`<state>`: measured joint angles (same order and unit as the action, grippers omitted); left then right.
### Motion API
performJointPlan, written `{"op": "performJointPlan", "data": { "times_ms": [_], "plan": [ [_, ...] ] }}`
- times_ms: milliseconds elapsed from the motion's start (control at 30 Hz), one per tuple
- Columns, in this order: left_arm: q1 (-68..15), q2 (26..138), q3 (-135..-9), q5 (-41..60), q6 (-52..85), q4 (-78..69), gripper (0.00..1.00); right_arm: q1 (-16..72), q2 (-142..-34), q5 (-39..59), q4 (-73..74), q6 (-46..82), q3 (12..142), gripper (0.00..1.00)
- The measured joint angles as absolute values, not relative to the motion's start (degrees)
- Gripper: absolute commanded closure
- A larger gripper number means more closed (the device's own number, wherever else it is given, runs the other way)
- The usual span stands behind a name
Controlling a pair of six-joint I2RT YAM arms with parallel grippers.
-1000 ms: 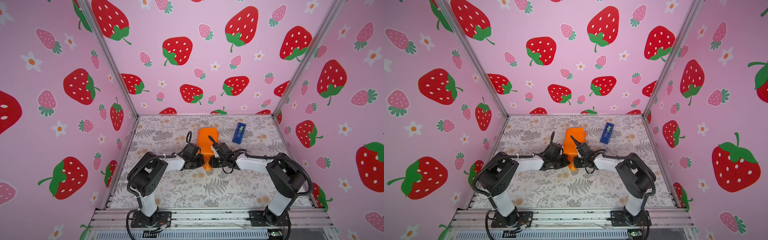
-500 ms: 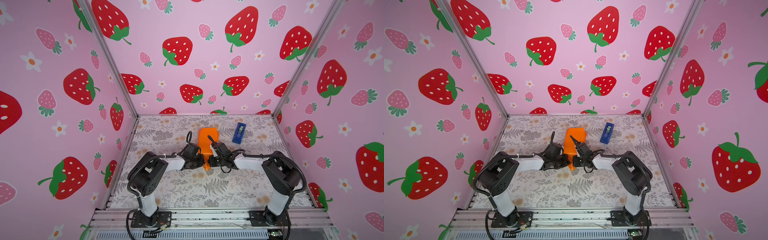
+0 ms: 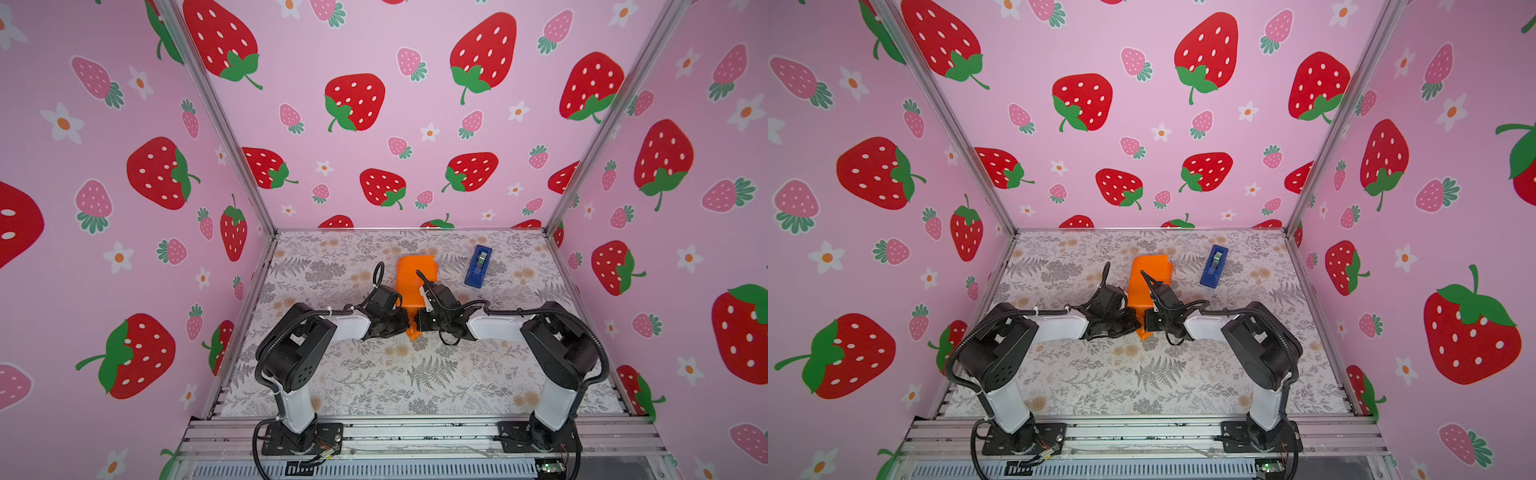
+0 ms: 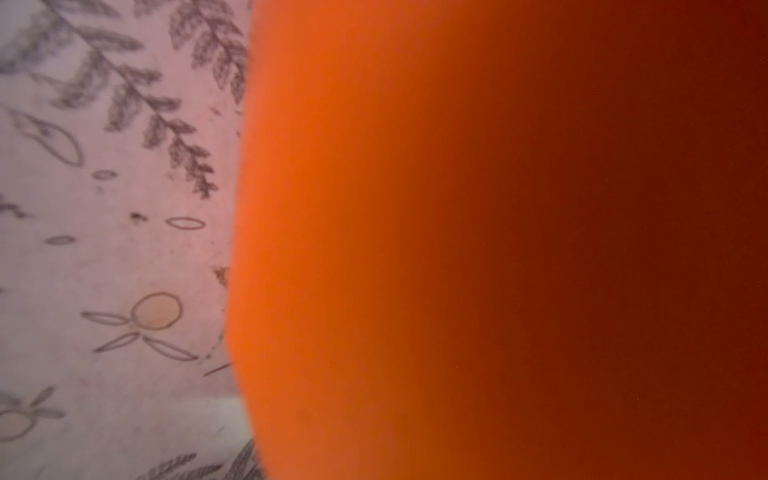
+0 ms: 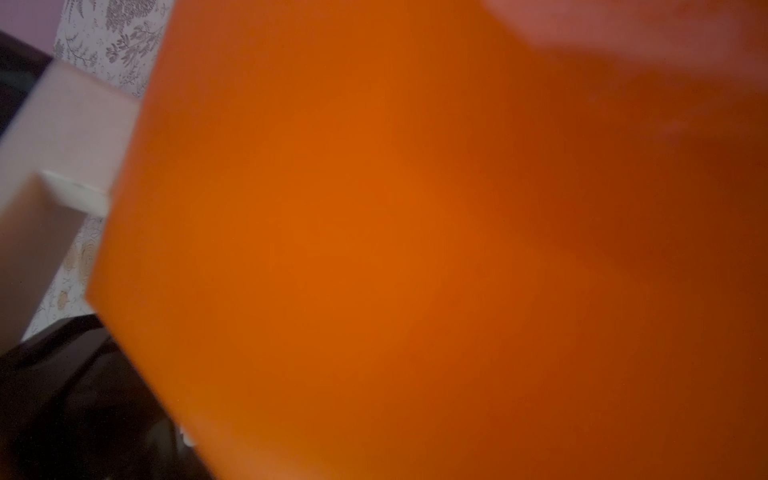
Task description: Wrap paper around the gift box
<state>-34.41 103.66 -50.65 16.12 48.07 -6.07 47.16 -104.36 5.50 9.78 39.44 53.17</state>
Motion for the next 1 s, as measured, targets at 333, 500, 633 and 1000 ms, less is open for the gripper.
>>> {"op": "performJointPlan", "data": {
  "times_ms": [333,500,633,1000],
  "plan": [
    [-34.65,103.66,-53.06,18.06,48.73,-4.45,1.0,47.16,-104.4,4.89,11.38,39.75,52.45,0.91],
    [-34.87,105.1,-54.83,19.07,49.34,-5.08,1.0,47.16,-104.4,4.71,11.53,39.83,52.34,0.91],
    [-34.68,106.89,-55.09,19.03,49.78,-7.09,1.0,47.11,-104.4,4.47,11.53,39.92,52.27,0.9],
    [-34.46,107.96,-54.98,19.0,50.48,-9.08,1.0,47.13,-103.44,4.34,11.0,40.53,52.01,0.84]
  ]
}}
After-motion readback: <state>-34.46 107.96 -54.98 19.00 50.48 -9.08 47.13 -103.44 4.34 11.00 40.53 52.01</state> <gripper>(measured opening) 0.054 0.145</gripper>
